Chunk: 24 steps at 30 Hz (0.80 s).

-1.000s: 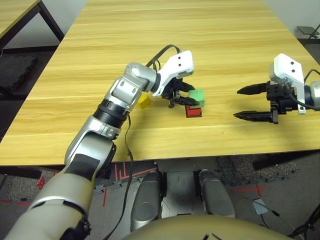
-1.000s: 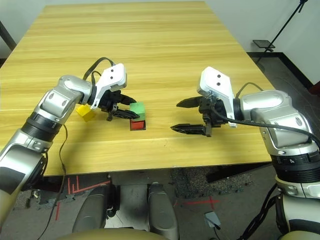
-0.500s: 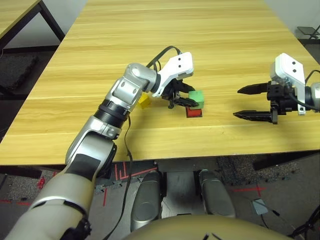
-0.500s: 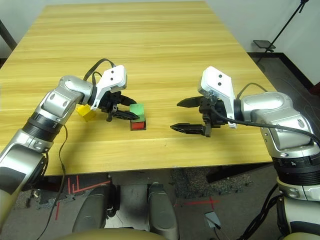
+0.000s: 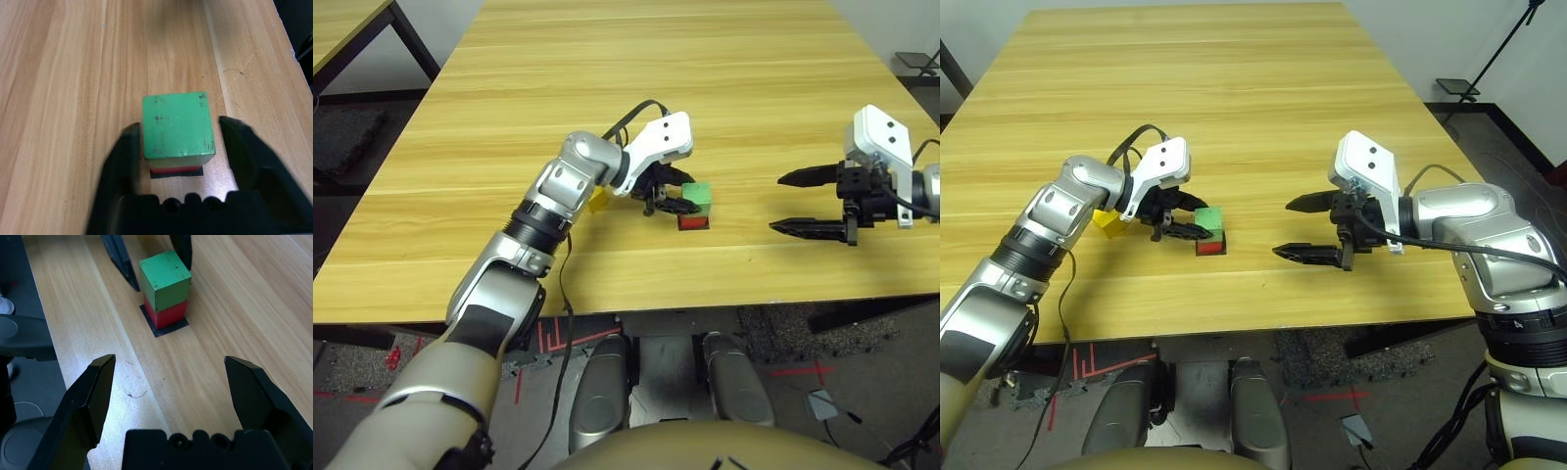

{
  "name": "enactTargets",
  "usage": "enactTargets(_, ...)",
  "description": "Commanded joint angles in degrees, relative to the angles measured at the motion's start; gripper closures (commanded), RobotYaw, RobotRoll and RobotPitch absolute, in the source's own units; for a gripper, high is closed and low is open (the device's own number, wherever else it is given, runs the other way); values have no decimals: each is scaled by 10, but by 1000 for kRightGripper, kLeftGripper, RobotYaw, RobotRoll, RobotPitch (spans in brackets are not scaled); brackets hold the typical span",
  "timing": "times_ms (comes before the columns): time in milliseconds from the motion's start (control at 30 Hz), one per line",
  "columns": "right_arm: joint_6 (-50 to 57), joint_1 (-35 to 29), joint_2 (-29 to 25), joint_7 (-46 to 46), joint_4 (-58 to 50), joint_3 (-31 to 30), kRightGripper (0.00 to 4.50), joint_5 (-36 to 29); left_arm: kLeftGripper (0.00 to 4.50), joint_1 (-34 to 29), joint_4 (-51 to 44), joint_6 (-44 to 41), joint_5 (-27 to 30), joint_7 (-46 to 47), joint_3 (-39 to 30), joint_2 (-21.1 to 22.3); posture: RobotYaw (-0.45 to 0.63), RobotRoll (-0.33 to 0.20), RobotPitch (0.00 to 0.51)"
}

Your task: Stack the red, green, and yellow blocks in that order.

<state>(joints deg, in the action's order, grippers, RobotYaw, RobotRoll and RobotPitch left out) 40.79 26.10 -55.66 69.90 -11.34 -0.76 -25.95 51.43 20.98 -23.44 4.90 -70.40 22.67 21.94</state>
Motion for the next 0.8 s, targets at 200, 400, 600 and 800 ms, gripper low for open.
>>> enactTargets(200, 1, 3, -6, 2, -4, 1, 0, -6, 32, -11, -38, -19, -1, 10, -11, 15, 29, -36, 112)
enactTargets(400, -6, 10, -3, 8, 7, -1, 0, -4, 32, -48, -193, -207, 14, 79, -69, 80, 47, -34, 107)
enactTargets(600, -6, 18, 6, 9, 12, -7, 0, -5, 32, -125, -305, -349, 8, 158, -120, 155, 75, -38, 103)
enactTargets(800, -12, 32, 15, 15, 25, -18, 0, -1, 32, -194, -327, -366, 0, 227, -129, 174, 92, -43, 103)
